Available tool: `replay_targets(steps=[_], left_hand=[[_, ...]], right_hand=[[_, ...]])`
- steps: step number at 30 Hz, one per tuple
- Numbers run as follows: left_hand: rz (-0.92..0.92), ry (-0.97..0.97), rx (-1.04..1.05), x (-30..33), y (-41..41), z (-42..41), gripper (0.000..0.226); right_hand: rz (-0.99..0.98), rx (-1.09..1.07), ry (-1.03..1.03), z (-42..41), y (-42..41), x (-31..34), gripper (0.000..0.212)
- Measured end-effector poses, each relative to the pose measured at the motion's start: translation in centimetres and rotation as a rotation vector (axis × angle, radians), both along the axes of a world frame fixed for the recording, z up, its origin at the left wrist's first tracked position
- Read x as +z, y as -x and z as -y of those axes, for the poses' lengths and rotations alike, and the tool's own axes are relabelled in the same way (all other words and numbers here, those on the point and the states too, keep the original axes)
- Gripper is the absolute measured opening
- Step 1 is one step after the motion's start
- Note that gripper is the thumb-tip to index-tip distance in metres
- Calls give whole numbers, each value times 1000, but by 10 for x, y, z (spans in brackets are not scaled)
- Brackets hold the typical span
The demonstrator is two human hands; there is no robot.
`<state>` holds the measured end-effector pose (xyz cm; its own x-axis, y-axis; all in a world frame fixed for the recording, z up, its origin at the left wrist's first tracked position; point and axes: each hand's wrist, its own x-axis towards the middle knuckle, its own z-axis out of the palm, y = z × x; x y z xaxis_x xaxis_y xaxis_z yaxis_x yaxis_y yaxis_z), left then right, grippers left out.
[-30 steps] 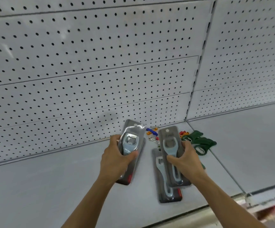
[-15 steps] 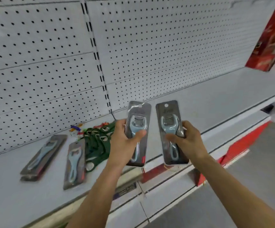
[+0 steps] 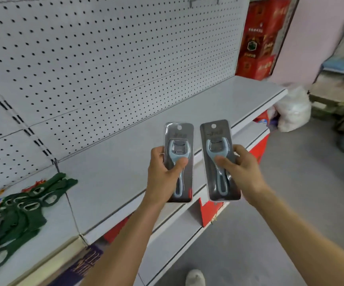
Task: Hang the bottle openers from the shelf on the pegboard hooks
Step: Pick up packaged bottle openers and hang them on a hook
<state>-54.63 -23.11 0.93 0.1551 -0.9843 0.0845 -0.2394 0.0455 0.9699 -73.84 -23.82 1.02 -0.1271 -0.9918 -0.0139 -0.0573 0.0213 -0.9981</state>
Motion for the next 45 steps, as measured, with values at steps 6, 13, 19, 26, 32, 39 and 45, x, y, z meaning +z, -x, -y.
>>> replay_targets(steps=[6,13,19,26,32,39,45], left_hand=[[-39,6,-38,-1,70,61,46],[-79,14,-79,6,154,166,44],[-71,46,-110,24,215,249,42],[-69,62,-84,33,276,318,40],[-15,75,-27,34,346,374,43],[-143,125,220,54,454,416,38],[-112,162,360,84,510,448,38]], right_hand=[[72,-47,-2,57,72,-3,21],[138,-72,18,160,153,6,23],[147,-93,62,249,210,23,5],[177,-54,86,328,267,34,8],[194,54,115,398,330,37,14],[213,266,141,475,426,61,13],[213,383,172,527,476,93,13]])
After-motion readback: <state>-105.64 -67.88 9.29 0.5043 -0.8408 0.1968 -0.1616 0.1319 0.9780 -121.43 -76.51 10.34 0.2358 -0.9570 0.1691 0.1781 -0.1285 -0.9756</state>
